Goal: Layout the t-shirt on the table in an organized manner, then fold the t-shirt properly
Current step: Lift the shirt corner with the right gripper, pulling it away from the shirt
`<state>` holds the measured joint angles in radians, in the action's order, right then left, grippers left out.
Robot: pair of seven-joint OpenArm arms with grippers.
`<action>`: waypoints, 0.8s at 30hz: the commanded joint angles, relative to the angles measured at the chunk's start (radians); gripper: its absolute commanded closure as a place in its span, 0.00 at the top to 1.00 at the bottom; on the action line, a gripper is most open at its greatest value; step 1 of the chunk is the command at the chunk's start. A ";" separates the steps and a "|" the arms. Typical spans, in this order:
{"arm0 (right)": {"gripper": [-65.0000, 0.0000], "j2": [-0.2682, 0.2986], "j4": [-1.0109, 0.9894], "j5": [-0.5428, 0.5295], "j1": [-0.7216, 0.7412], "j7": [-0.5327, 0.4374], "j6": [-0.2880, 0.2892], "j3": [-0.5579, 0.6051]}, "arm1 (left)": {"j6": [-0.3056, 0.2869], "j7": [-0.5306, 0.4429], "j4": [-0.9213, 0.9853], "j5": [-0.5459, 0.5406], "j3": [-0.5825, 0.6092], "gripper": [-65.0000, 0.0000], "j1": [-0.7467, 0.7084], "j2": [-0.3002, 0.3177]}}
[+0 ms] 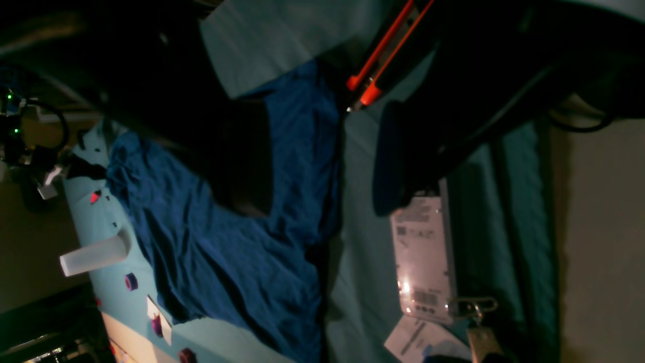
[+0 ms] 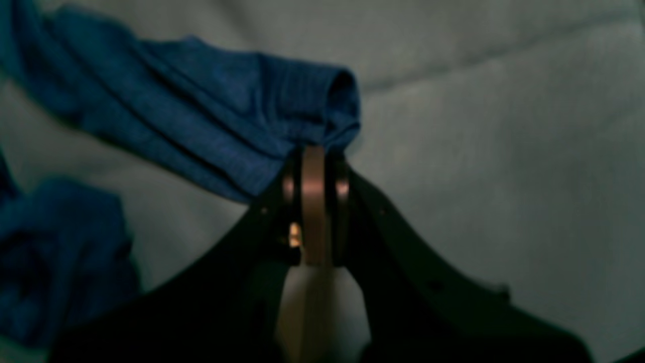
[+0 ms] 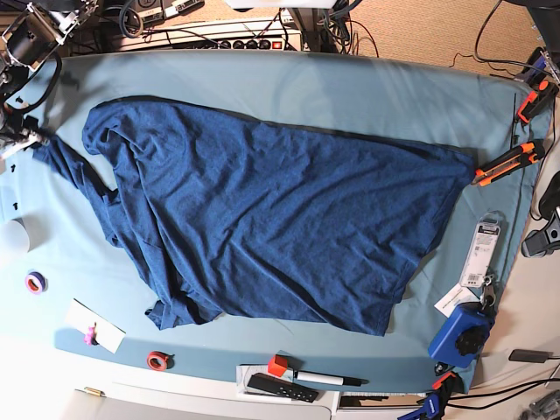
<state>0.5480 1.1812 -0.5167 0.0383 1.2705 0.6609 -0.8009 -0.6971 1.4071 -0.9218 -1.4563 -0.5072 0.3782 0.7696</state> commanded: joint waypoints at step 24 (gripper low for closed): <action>0.00 0.034 0.785 -0.075 -0.544 0.126 0.009 -0.006 | -0.001 -0.011 -0.014 -0.027 -0.006 0.51 0.023 0.028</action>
<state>0.5583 1.9530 -0.5957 -0.5064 1.4059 0.6735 -0.7975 -0.6971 1.4071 -0.9218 -1.4563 -0.5072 0.3782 0.7700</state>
